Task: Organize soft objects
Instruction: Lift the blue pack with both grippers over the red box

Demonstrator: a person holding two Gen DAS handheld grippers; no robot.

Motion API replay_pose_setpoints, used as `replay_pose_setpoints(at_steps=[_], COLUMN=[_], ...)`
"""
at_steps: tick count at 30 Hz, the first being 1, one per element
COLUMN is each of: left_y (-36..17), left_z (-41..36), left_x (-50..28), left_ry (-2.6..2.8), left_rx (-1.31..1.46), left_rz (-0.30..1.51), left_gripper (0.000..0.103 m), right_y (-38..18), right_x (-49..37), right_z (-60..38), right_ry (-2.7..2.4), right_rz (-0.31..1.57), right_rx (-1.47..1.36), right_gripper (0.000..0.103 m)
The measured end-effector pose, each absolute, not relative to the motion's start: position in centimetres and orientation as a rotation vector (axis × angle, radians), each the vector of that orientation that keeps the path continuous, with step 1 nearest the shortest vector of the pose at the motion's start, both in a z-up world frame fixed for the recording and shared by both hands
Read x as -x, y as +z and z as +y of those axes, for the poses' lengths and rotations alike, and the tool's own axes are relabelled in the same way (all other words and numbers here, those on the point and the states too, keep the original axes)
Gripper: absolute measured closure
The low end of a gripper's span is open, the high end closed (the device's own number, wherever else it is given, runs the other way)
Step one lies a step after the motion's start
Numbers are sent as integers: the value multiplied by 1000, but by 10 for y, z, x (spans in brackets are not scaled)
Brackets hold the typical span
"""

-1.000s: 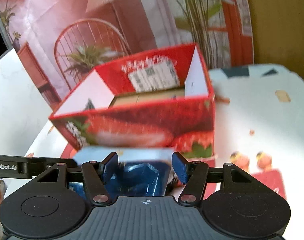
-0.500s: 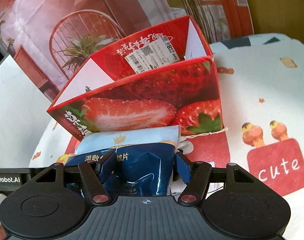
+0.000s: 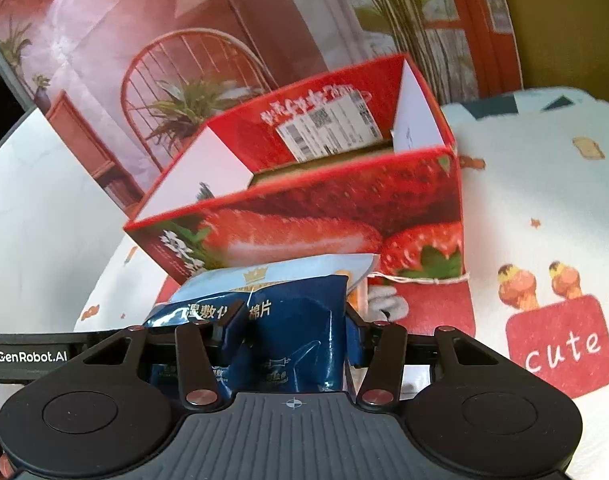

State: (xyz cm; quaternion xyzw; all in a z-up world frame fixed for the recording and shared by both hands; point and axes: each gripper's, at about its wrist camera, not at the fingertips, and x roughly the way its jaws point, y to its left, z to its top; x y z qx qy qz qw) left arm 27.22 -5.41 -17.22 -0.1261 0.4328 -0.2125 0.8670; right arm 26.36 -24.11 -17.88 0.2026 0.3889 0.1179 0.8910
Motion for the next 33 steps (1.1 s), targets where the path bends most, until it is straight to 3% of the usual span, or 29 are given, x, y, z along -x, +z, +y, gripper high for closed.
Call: replay_pose_setpoints(at_steps=[21, 33], left_y=[-108, -48], left_z=[-22, -30], left_x=[-241, -289], left_ry=[-477, -496], left_rx=[238, 160], left_rz=[681, 519], left_gripper=[49, 49], right_y=[-101, -44], right_x=[-248, -296], right_z=[-218, -216], right_ry=[341, 359], right_rz=[629, 476], right_rx=[-317, -224], right_gripper=[57, 57])
